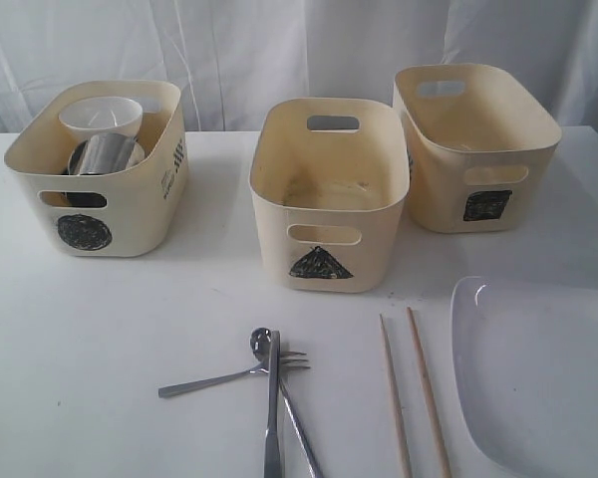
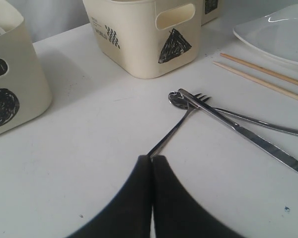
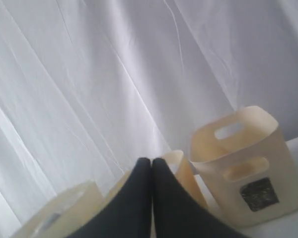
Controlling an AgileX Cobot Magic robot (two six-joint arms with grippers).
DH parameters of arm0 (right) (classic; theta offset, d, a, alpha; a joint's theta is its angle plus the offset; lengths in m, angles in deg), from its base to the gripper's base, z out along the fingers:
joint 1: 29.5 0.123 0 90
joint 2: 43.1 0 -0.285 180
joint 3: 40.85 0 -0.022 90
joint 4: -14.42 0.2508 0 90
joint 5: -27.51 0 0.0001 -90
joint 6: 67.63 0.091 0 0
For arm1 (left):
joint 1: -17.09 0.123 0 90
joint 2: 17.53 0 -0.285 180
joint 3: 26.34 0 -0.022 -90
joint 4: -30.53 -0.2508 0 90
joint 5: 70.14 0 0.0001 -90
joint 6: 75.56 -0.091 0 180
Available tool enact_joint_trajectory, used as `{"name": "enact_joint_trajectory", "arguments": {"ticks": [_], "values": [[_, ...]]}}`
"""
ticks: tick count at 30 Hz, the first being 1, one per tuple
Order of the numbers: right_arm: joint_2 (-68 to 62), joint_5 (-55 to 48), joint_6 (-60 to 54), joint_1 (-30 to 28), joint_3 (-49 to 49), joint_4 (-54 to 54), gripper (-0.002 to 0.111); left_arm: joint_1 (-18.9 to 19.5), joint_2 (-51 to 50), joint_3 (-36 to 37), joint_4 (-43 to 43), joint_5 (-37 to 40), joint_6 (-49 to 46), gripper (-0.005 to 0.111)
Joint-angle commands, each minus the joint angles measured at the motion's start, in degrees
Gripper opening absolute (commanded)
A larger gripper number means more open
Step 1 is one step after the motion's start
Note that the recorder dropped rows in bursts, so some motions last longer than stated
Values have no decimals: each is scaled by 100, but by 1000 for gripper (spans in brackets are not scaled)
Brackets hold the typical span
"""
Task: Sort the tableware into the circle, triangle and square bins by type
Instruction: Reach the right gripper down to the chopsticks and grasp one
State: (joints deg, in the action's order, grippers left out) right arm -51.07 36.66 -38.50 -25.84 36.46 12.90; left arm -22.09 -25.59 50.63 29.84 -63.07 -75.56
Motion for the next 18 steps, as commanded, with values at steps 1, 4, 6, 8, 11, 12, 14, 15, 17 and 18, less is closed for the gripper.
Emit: {"name": "enact_joint_trajectory", "arguments": {"ticks": [1, 4, 6, 8, 11, 12, 14, 15, 17, 18], "values": [[18, 378, 777, -26, -9, 58, 0, -17, 27, 25, 69, -2, 0, 0], [18, 5, 880, -1, -9, -111, 0, -17, 27, 25, 69, -2, 0, 0], [18, -1133, 801, 183, -544, -410, 9, -17, 27, 25, 69, -2, 0, 0], [-316, -2483, -51, 513, -1238, -339, 25, -17, 27, 25, 69, -2, 0, 0], [-1300, -3432, -1545, 931, -2137, 776, 42, -17, 27, 25, 69, -2, 0, 0], [-1605, -3652, -1921, 1005, -2382, 1156, 43, -17, 27, 25, 69, -2, 0, 0], [-2275, -4080, -2680, 1088, -2832, 1589, 43, -17, 27, 25, 69, -2, 0, 0], [-2989, -4385, -3055, 1114, -3217, 1646, 43, -17, 27, 25, 69, -2, 0, 0], [-4034, -4765, -3100, 1114, -3745, 1677, 43, -17, 27, 25, 69, -2, 0, 0], [-4620, -5002, -3203, 1117, -4023, 1779, 43, -17, 27, 25, 69, -2, 0, 0]]}}
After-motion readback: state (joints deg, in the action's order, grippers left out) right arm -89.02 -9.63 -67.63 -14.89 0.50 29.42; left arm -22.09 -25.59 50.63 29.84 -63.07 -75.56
